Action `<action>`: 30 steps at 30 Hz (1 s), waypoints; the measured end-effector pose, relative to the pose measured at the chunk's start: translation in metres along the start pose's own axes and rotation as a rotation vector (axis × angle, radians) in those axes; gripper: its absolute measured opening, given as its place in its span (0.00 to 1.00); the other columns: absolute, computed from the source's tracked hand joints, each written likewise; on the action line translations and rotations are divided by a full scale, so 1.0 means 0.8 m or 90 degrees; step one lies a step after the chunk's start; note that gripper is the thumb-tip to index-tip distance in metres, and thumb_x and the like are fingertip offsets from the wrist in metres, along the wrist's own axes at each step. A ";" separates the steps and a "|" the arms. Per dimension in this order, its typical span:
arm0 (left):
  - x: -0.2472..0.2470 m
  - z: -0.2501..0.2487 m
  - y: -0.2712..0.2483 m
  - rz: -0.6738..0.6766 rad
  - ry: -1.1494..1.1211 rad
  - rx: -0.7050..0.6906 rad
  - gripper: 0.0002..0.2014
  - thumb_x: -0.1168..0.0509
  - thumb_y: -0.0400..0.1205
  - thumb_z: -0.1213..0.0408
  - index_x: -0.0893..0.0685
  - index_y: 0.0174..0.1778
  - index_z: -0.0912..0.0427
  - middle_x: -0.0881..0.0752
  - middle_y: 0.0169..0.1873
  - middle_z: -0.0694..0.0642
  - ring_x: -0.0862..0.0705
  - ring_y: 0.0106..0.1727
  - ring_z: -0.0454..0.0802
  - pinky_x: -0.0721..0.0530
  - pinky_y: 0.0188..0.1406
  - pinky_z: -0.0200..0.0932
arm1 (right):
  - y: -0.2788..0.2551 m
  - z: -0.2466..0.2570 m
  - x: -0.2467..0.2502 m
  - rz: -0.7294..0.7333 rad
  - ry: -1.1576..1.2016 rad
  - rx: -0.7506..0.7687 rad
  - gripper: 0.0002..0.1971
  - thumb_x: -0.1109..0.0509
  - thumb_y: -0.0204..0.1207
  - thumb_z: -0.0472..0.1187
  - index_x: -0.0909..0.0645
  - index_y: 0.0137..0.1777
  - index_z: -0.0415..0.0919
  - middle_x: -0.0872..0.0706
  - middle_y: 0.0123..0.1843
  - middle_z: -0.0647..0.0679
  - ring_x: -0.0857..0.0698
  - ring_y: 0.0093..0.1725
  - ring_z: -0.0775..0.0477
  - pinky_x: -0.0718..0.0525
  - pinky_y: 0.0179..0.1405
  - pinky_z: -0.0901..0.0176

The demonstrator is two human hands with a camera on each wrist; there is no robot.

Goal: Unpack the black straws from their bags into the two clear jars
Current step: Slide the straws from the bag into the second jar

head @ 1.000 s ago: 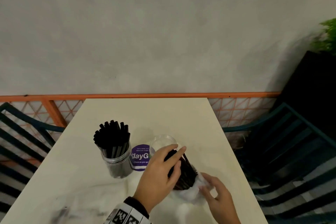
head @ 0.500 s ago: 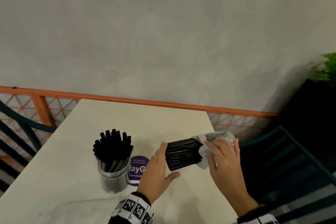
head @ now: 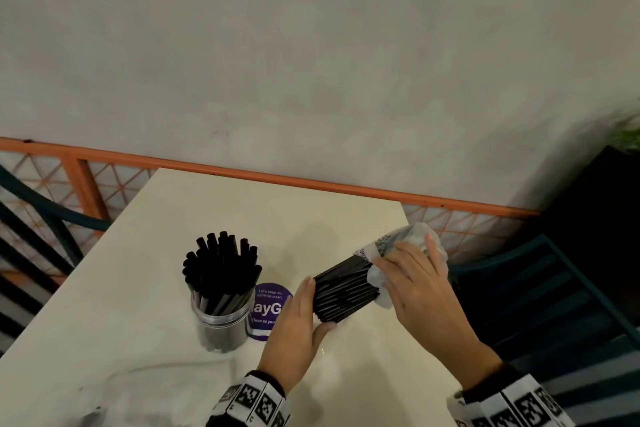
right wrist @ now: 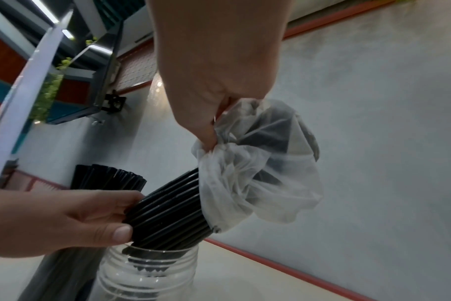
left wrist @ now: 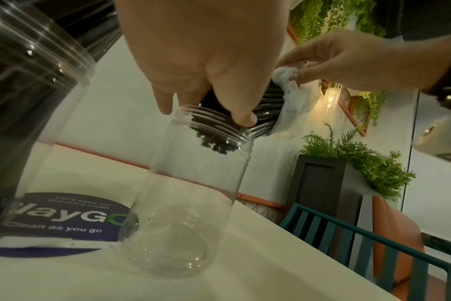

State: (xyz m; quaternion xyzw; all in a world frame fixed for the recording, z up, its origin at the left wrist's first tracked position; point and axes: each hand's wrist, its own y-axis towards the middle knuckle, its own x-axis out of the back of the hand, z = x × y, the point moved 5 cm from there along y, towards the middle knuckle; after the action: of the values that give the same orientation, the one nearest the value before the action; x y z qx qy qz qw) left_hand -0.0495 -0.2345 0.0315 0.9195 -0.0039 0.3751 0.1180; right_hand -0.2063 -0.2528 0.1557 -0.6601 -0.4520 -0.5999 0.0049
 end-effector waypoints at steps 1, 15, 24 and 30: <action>0.000 0.000 -0.001 -0.018 0.034 -0.005 0.45 0.62 0.75 0.32 0.44 0.78 0.64 0.35 0.78 0.61 0.32 0.76 0.56 0.37 0.74 0.39 | 0.006 0.002 0.002 0.014 -0.015 0.023 0.15 0.31 0.67 0.33 0.16 0.54 0.41 0.13 0.49 0.46 0.24 0.59 0.45 0.44 0.77 0.38; 0.001 -0.010 0.001 0.059 0.145 0.098 0.29 0.56 0.86 0.50 0.44 0.78 0.66 0.55 0.82 0.61 0.39 0.79 0.55 0.36 0.77 0.45 | 0.057 0.052 0.023 0.138 -0.150 0.224 0.20 0.20 0.57 0.44 0.14 0.51 0.42 0.11 0.47 0.46 0.14 0.54 0.44 0.27 0.68 0.35; 0.020 0.023 0.017 0.015 -0.221 0.250 0.21 0.23 0.67 0.62 0.15 0.56 0.64 0.27 0.71 0.62 0.32 0.74 0.52 0.30 0.66 0.44 | 0.043 0.065 0.013 0.132 -0.133 0.234 0.14 0.18 0.57 0.45 0.13 0.44 0.47 0.10 0.50 0.47 0.15 0.61 0.44 0.42 0.75 0.32; 0.029 0.015 0.017 -0.025 -0.280 0.184 0.37 0.26 0.71 0.63 0.35 0.75 0.54 0.28 0.66 0.50 0.29 0.69 0.50 0.28 0.69 0.45 | 0.019 0.060 -0.006 0.134 -0.068 0.212 0.14 0.22 0.61 0.37 0.16 0.47 0.48 0.20 0.70 0.39 0.36 0.74 0.36 0.55 0.77 0.35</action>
State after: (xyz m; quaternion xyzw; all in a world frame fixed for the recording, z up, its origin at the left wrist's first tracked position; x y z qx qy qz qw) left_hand -0.0260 -0.2480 0.0423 0.9861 0.0422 0.1605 -0.0107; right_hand -0.1588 -0.2386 0.1468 -0.7246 -0.4733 -0.4773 0.1523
